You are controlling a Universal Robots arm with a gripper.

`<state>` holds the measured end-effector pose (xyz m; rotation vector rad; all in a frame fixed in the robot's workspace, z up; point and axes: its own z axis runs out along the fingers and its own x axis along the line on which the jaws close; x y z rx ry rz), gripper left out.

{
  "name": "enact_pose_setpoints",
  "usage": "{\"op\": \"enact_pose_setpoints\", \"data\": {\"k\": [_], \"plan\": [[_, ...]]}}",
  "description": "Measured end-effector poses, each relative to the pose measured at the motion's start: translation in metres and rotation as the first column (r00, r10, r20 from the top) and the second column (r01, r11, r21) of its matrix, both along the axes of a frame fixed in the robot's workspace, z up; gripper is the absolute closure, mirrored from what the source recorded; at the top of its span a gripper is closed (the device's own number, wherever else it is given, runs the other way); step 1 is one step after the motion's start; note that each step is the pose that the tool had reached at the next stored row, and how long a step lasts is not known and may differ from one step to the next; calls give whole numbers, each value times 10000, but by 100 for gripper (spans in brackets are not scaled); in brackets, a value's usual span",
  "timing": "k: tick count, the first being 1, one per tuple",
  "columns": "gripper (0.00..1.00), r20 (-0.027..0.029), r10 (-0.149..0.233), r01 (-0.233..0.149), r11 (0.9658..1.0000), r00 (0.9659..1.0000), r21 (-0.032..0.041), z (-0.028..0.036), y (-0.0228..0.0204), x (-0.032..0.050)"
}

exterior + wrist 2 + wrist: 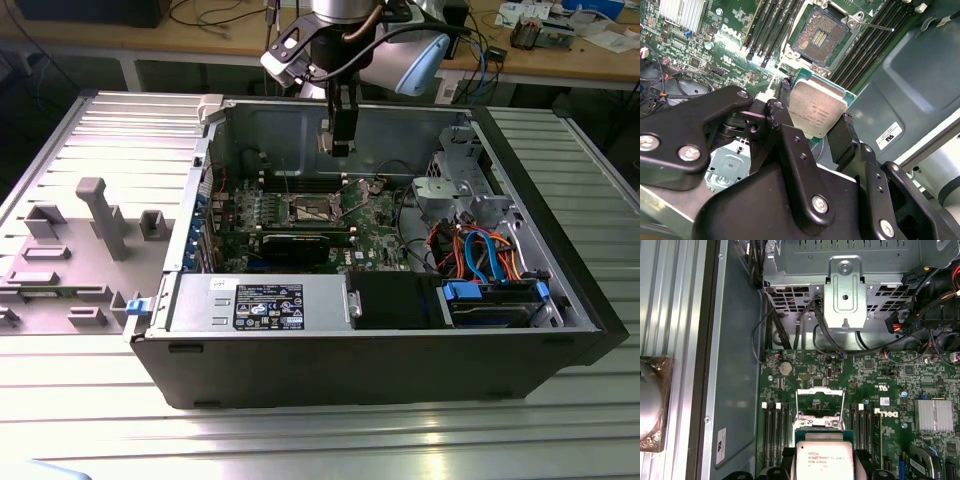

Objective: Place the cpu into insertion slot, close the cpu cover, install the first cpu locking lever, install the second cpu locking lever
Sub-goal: 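Place the cpu into insertion slot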

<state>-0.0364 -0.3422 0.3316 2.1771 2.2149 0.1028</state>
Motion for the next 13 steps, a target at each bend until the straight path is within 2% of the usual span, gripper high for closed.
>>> {"op": "enact_pose_setpoints", "data": {"k": [8, 13], "plan": [[45, 0, -1, 1, 10000, 10000, 1, -2, 0, -5], [45, 0, -1, 1, 10000, 10000, 0, -49, 9, -83]]}}
